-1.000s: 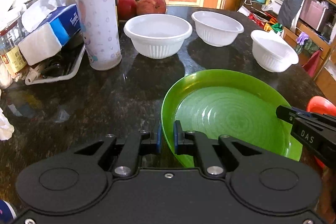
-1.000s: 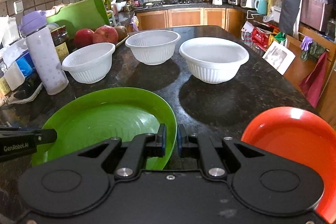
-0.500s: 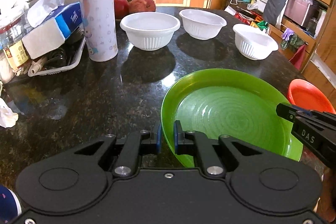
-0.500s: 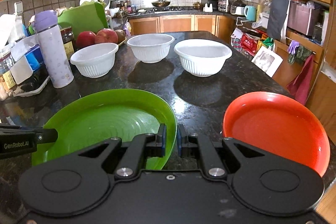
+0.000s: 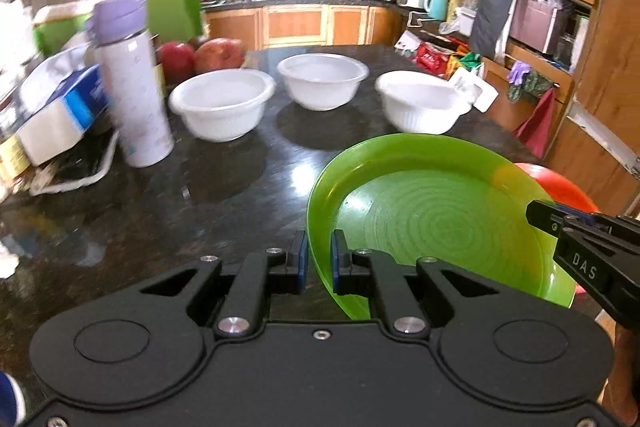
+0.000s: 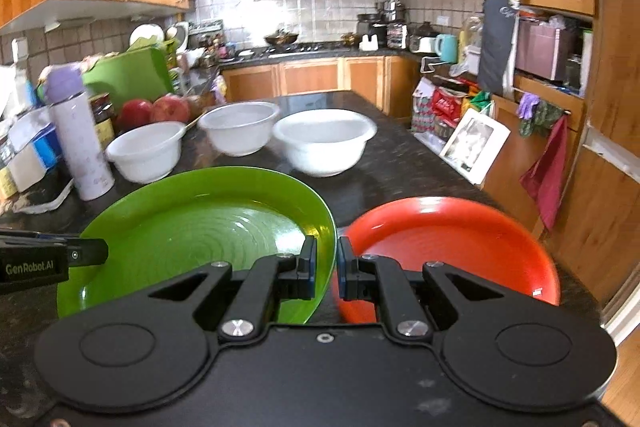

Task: Organize plates and bowls
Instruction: 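Lift the green plate and carry it toward the orange plate, then lower the green plate onto the orange plate and open both grippers, then move both grippers to the nearest white bowl rim, then close both grippers on the white bowl rim and lift it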

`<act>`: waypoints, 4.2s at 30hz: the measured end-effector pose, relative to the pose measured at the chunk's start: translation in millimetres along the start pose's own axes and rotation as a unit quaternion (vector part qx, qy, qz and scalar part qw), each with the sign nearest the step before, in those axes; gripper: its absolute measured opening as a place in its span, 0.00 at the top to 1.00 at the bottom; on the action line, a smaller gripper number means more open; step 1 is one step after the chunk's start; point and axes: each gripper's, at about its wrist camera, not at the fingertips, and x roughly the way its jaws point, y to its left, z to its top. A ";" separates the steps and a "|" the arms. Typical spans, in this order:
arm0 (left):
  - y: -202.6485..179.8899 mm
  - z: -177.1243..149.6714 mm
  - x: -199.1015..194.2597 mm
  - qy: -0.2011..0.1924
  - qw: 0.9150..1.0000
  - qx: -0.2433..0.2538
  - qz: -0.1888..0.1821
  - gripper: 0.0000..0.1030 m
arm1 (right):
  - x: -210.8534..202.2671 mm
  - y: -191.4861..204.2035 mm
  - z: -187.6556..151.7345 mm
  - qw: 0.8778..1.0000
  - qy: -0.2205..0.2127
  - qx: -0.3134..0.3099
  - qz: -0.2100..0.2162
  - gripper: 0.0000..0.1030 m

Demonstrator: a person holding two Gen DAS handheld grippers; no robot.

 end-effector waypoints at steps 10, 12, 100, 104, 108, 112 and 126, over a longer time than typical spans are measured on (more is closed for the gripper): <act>-78.6 17.1 27.7 -0.004 1.000 0.009 -0.013 0.86 | 2.6 -90.2 11.0 1.000 -0.007 0.003 -0.023 0.88; -93.0 17.8 36.4 0.001 1.000 0.008 -0.011 0.85 | 6.9 -106.7 10.7 1.000 -0.003 -0.001 -0.024 0.88; -24.1 121.4 71.2 0.043 0.998 -0.052 -0.009 0.43 | 97.5 -58.7 189.8 0.987 0.088 -0.051 0.123 0.53; -32.6 132.6 102.9 0.087 0.993 -0.078 -0.016 0.46 | 144.9 -68.9 197.9 0.981 0.135 -0.048 0.128 0.59; -44.3 138.0 130.1 0.103 0.991 -0.085 -0.006 0.47 | 184.0 -73.0 200.4 0.976 0.167 -0.051 0.132 0.61; -51.6 138.3 150.2 0.112 0.990 -0.084 0.001 0.49 | 207.8 -73.8 195.5 0.971 0.185 -0.056 0.143 0.66; -66.5 149.2 188.6 0.130 0.989 -0.068 0.007 0.51 | 257.5 -77.2 182.3 0.962 0.218 -0.075 0.144 0.67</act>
